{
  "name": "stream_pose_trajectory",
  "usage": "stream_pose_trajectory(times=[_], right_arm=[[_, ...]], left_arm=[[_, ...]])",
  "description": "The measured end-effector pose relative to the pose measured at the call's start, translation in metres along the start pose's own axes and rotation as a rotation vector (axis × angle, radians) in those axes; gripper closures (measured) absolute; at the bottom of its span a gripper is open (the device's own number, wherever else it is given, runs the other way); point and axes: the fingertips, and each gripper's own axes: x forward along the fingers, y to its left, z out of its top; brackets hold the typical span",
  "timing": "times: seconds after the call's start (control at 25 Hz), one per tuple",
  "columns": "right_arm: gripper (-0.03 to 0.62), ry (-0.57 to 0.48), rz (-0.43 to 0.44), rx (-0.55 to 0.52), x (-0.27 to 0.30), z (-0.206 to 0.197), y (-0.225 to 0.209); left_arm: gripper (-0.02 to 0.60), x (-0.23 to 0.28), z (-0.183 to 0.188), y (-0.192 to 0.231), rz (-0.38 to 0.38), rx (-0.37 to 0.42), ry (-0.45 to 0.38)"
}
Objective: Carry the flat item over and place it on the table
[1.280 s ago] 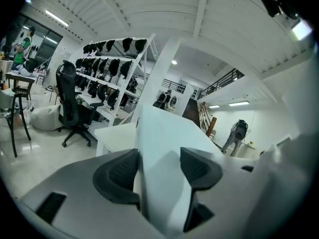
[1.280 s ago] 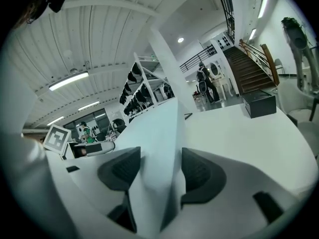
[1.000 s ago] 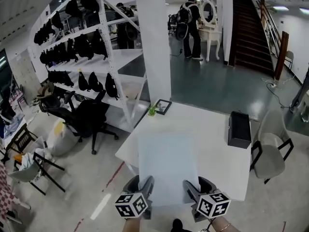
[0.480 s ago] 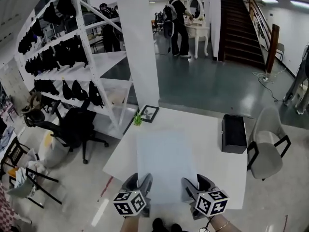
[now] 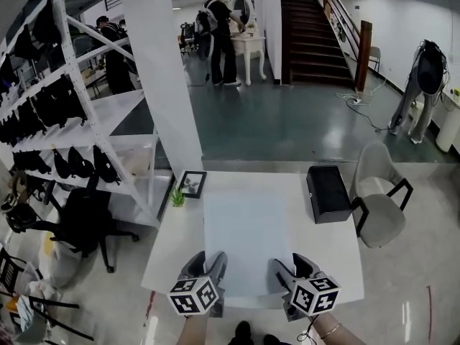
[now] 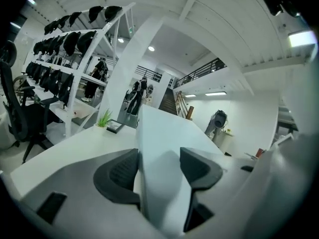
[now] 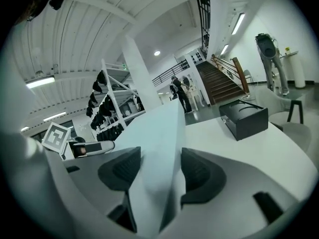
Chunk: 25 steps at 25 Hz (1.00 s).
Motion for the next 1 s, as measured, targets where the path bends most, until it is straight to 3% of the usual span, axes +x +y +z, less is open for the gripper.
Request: stream_pose_trajectory(times=[0.44, 1.0], right_arm=[[0.341, -0.030, -0.138, 0.051, 0.017, 0.004, -0.032], [0.342, -0.007, -0.203, 0.126, 0.049, -0.011, -0.074]], left_arm=[[0.321, 0.062, 0.004, -0.005, -0.106, 0.053, 0.078], [0.325, 0.124, -0.016, 0.002, -0.113, 0.082, 0.176]])
